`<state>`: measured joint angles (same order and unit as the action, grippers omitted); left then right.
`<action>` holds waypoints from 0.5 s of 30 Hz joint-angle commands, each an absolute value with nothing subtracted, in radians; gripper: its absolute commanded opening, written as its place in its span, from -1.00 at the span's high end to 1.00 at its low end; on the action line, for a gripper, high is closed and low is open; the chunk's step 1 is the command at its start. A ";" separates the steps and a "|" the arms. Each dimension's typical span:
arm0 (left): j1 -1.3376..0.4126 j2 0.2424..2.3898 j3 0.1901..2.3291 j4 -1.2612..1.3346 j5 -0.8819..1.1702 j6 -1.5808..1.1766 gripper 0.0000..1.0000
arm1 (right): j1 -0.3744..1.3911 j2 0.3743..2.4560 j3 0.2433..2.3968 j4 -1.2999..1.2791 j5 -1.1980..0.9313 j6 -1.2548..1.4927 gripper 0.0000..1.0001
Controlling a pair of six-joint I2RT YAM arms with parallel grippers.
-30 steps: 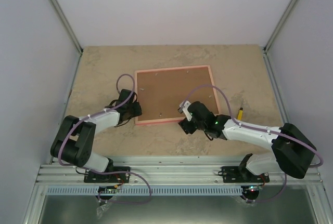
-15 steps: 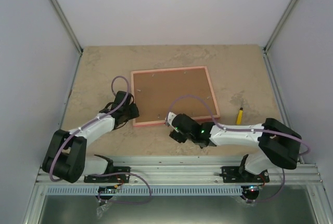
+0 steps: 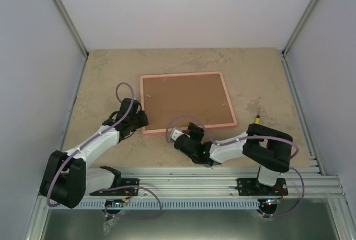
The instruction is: Take the photo out of the frame
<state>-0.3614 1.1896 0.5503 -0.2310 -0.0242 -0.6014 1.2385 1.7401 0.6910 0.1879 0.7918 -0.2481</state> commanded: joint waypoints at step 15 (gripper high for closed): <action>-0.371 1.111 0.551 -0.128 0.046 -0.653 0.99 | 1.240 1.930 0.671 0.717 0.994 -0.677 0.55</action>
